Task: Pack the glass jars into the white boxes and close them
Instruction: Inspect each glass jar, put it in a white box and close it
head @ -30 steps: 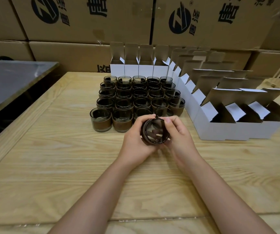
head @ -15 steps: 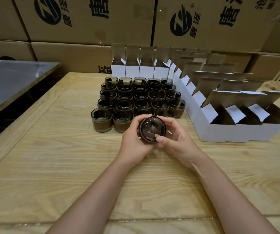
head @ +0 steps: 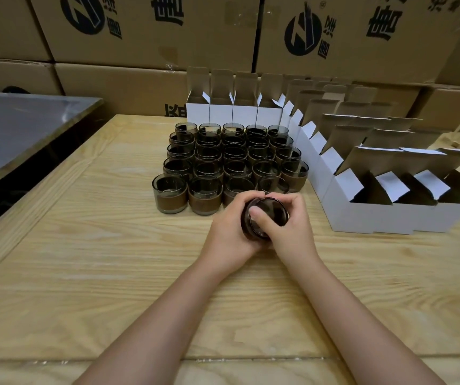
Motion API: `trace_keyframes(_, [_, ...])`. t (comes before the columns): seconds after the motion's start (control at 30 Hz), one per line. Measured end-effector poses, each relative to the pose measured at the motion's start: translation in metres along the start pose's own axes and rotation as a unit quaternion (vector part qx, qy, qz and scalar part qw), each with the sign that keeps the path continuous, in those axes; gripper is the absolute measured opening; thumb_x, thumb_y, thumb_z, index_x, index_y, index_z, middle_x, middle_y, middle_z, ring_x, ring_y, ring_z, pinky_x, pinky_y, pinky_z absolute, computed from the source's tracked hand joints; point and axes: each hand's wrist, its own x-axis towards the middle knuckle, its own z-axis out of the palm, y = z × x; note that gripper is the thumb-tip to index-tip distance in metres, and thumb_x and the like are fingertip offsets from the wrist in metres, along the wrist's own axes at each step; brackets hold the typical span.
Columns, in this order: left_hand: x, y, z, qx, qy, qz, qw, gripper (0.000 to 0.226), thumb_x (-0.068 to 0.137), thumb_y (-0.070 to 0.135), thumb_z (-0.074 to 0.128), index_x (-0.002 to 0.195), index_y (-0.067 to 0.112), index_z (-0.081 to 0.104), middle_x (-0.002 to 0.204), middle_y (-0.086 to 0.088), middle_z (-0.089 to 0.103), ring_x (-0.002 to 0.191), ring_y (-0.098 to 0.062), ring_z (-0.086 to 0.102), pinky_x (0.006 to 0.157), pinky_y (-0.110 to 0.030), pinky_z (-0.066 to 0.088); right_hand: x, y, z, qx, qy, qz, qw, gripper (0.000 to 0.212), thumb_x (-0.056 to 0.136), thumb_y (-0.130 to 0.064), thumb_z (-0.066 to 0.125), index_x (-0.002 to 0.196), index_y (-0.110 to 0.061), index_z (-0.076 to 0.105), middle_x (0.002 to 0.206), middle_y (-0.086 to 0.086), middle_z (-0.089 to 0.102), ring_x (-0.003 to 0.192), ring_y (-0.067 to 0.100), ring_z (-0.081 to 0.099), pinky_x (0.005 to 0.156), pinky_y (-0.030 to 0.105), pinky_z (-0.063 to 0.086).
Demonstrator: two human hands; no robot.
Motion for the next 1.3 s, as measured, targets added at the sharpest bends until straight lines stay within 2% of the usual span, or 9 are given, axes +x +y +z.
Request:
trace_keyframes(0.1, [0.0,0.0,0.001,0.0,-0.005,0.012,1.0,0.079,0.053,0.019,0.089,0.121,0.035,0.053,0.113,0.025,0.062,0.103,0.005,0.059,0.088,-0.019,0.049,0.003,0.001,0.001,0.017,0.02,0.031,0.999,0.028,0.079,-0.029,0.076,0.095,-0.03,0.054,0.1,-0.011,0.063,0.092,-0.002,0.062,0.078,0.027,0.054])
trace_keyframes(0.23, [0.001,-0.001,0.001,-0.006,-0.011,0.012,1.0,0.084,0.05,0.02,0.093,0.121,0.037,0.051,0.112,0.025,0.061,0.103,0.003,0.06,0.089,-0.03,0.053,0.004,-0.002,0.0,0.051,0.026,0.026,0.998,0.013,0.087,-0.028,0.068,0.09,-0.026,0.055,0.095,-0.006,0.065,0.081,-0.005,0.064,0.06,0.012,0.05])
trace_keyframes(0.33, [0.001,-0.002,0.0,-0.009,-0.013,0.009,1.0,0.083,0.05,0.023,0.093,0.12,0.041,0.05,0.111,0.023,0.062,0.104,0.0,0.061,0.089,-0.032,0.053,0.002,-0.005,-0.002,0.055,0.013,0.041,0.998,0.009,0.091,-0.03,0.063,0.091,-0.024,0.057,0.093,-0.004,0.066,0.075,-0.004,0.065,0.051,0.015,0.05])
trace_keyframes(0.43, [0.002,-0.002,-0.002,-0.032,0.0,-0.013,0.999,0.081,0.05,0.027,0.094,0.113,0.052,0.048,0.109,0.029,0.061,0.102,0.005,0.06,0.086,-0.02,0.051,0.005,-0.009,-0.01,0.091,-0.062,0.073,0.991,0.014,0.094,-0.028,0.058,0.105,-0.02,0.06,0.104,0.004,0.068,0.096,0.013,0.068,0.069,0.027,0.057])
trace_keyframes(0.5, [0.004,-0.001,-0.004,-0.072,0.017,-0.037,0.997,0.08,0.052,0.022,0.095,0.111,0.049,0.049,0.107,0.032,0.061,0.101,0.008,0.06,0.085,-0.015,0.05,0.008,-0.011,-0.018,0.156,-0.139,0.084,0.974,0.034,0.088,-0.022,0.06,0.121,-0.015,0.057,0.115,0.006,0.066,0.107,0.018,0.065,0.081,0.027,0.055])
trace_keyframes(0.63, [0.004,0.003,-0.008,-0.149,0.018,-0.067,0.986,0.076,0.055,0.021,0.091,0.119,0.035,0.053,0.113,0.015,0.064,0.105,-0.004,0.064,0.082,-0.024,0.055,0.009,-0.012,-0.027,0.154,-0.226,0.068,0.96,0.062,0.079,-0.012,0.057,0.14,-0.016,0.045,0.134,0.008,0.058,0.123,0.022,0.055,0.1,0.038,0.048])
trace_keyframes(0.83, [0.003,0.008,-0.011,-0.189,-0.008,-0.062,0.98,0.083,0.053,0.027,0.087,0.128,0.03,0.051,0.124,0.005,0.062,0.113,-0.022,0.063,0.083,-0.047,0.057,0.008,-0.01,-0.027,0.171,-0.184,0.061,0.966,0.048,0.083,-0.01,0.067,0.129,-0.017,0.055,0.119,0.003,0.066,0.117,0.023,0.06,0.093,0.031,0.052])
trace_keyframes(1.03, [0.0,0.007,-0.011,-0.243,-0.053,-0.054,0.967,0.105,0.06,0.01,0.089,0.139,0.05,0.033,0.123,0.001,0.061,0.09,-0.023,0.072,0.059,-0.03,0.058,0.009,-0.013,-0.023,0.159,-0.118,0.09,0.976,0.035,0.087,-0.023,0.058,0.121,-0.015,0.058,0.096,-0.012,0.073,0.094,0.008,0.069,0.072,0.02,0.055])
trace_keyframes(1.3, [0.004,0.004,-0.009,-0.252,-0.034,-0.072,0.964,0.075,0.059,0.013,0.09,0.119,0.043,0.055,0.1,-0.001,0.072,0.072,-0.029,0.073,0.049,-0.033,0.057,0.007,-0.017,-0.017,0.13,-0.091,0.111,0.981,0.047,0.079,-0.045,0.055,0.119,-0.021,0.057,0.111,0.007,0.066,0.088,0.015,0.07,0.066,0.028,0.057])
